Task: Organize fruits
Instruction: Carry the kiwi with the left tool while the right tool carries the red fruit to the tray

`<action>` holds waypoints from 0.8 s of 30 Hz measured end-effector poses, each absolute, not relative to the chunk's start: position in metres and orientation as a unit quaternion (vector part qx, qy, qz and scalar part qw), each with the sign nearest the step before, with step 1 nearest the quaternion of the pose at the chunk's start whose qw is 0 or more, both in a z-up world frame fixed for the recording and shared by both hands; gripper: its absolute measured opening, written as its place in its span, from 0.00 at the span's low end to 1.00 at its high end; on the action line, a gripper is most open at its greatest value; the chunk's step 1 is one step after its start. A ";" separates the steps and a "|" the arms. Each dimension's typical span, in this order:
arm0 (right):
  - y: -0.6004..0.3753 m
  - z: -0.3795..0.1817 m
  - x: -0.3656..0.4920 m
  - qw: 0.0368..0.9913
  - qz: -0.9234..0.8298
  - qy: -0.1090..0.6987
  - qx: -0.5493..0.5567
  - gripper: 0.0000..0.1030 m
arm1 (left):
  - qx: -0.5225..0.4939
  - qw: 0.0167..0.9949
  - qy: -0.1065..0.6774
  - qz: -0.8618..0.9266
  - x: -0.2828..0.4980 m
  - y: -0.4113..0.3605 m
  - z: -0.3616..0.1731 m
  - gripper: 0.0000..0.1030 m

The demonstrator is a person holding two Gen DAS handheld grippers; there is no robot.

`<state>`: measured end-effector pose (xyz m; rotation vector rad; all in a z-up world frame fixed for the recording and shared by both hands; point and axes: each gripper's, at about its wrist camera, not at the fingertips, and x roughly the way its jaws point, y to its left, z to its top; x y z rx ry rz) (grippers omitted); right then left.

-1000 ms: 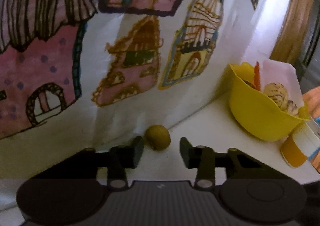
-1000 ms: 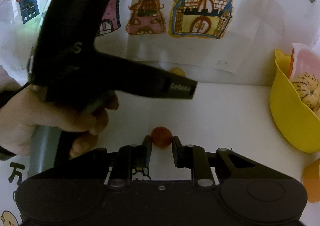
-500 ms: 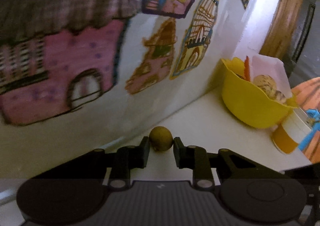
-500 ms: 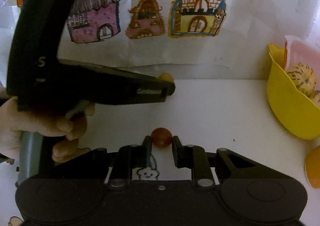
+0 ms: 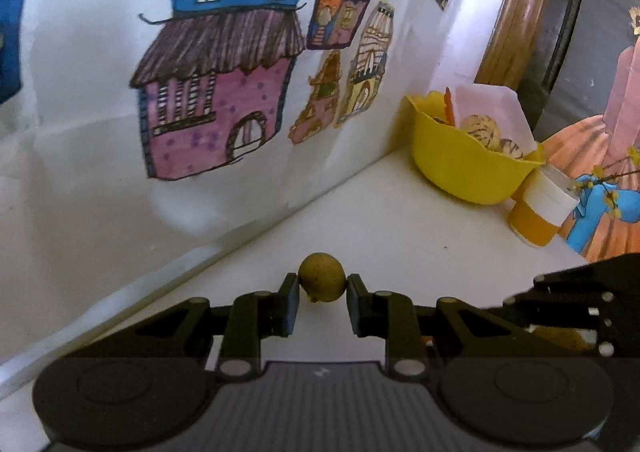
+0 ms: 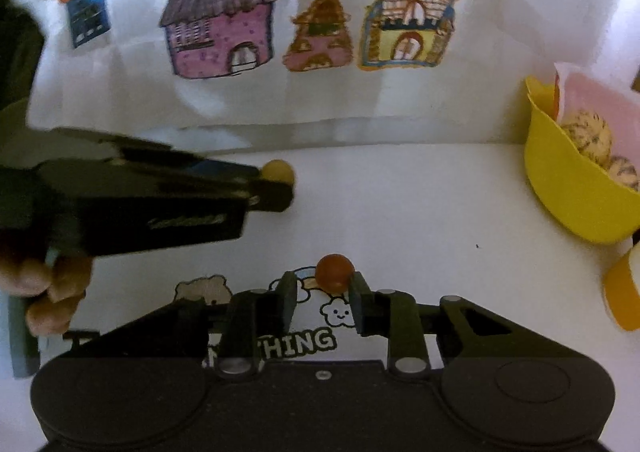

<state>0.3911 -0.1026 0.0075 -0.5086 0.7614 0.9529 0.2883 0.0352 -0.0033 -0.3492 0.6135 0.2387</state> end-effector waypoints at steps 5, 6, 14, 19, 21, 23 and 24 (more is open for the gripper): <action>-0.097 0.000 0.404 0.798 0.421 0.365 -0.232 0.31 | -0.166 0.930 0.306 0.116 0.288 0.038 -0.003 0.27; -0.096 -0.001 0.407 0.799 0.417 0.370 -0.224 0.31 | -0.166 0.930 0.306 0.115 0.287 0.038 -0.003 0.27; -0.098 0.003 0.399 0.810 0.393 0.370 -0.230 0.23 | -0.164 0.934 0.299 0.108 0.282 0.035 0.002 0.27; -0.120 0.024 0.365 0.825 0.392 0.348 -0.212 0.23 | -0.157 0.939 0.290 0.094 0.268 0.027 0.012 0.27; -0.134 0.035 0.351 0.831 0.391 0.342 -0.198 0.23 | -0.153 0.942 0.287 0.085 0.260 0.021 0.016 0.27; -0.147 0.047 0.337 0.837 0.388 0.335 -0.192 0.23 | -0.150 0.944 0.285 0.076 0.253 0.014 0.020 0.27; -0.153 0.052 0.329 0.840 0.386 0.332 -0.191 0.23 | -0.150 0.944 0.284 0.070 0.249 0.011 0.023 0.27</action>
